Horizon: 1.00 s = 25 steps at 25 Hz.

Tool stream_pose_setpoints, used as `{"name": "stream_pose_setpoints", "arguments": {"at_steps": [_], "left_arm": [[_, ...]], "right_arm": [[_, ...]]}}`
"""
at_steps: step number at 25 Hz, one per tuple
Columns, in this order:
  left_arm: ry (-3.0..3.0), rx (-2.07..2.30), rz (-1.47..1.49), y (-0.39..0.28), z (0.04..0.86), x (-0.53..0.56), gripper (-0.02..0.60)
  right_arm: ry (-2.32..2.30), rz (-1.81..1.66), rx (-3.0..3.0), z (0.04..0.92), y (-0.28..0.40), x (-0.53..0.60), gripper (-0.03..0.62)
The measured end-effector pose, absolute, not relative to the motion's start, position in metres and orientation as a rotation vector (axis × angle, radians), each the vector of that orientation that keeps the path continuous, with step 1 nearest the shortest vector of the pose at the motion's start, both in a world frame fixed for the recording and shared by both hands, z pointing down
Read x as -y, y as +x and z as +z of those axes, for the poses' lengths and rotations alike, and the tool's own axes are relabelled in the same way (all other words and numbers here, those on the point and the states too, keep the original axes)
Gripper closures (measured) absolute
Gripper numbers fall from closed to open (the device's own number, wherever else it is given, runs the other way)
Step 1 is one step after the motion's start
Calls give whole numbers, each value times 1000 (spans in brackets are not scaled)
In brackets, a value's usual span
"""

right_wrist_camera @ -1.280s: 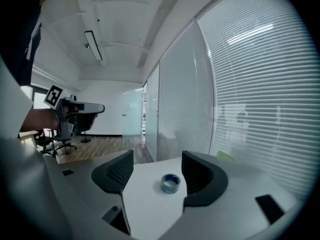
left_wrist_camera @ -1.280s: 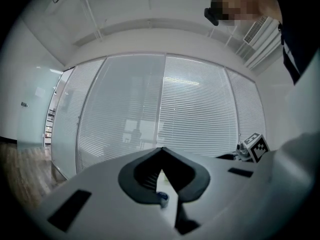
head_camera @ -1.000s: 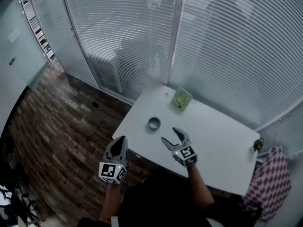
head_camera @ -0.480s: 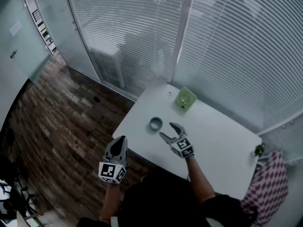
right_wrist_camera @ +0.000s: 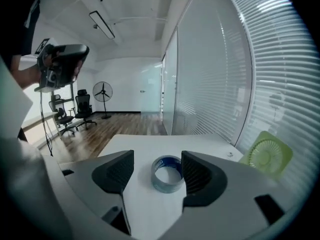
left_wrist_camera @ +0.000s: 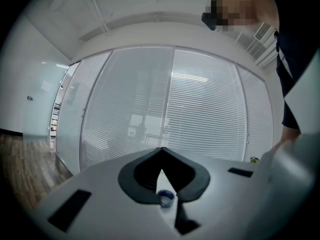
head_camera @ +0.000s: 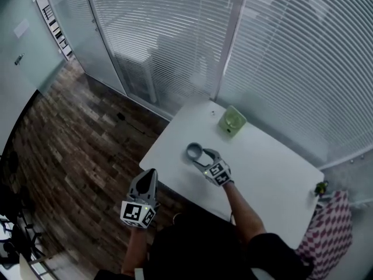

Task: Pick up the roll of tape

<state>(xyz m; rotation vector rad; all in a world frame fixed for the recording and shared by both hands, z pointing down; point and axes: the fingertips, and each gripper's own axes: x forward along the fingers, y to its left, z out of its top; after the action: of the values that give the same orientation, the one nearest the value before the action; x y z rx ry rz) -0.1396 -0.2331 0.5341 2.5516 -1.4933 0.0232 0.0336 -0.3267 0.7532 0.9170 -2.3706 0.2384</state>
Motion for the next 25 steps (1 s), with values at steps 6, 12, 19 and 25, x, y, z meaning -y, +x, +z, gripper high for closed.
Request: {"name": "stream_pose_setpoints", "arguments": {"at_steps": [6, 12, 19, 25], "left_arm": [[2510, 1492, 25, -145, 542, 225, 575], [2475, 1520, 50, -151, 550, 225, 575], [2446, 1526, 55, -160, 558, 223, 575], [2448, 1505, 58, -156, 560, 222, 575]], "right_arm": [[807, 257, 2304, 794, 22, 341, 304], [702, 271, 2254, 821, 15, 345, 315], [618, 273, 2218, 830, 2, 340, 358], [572, 206, 2162, 839, 2, 340, 398]]}}
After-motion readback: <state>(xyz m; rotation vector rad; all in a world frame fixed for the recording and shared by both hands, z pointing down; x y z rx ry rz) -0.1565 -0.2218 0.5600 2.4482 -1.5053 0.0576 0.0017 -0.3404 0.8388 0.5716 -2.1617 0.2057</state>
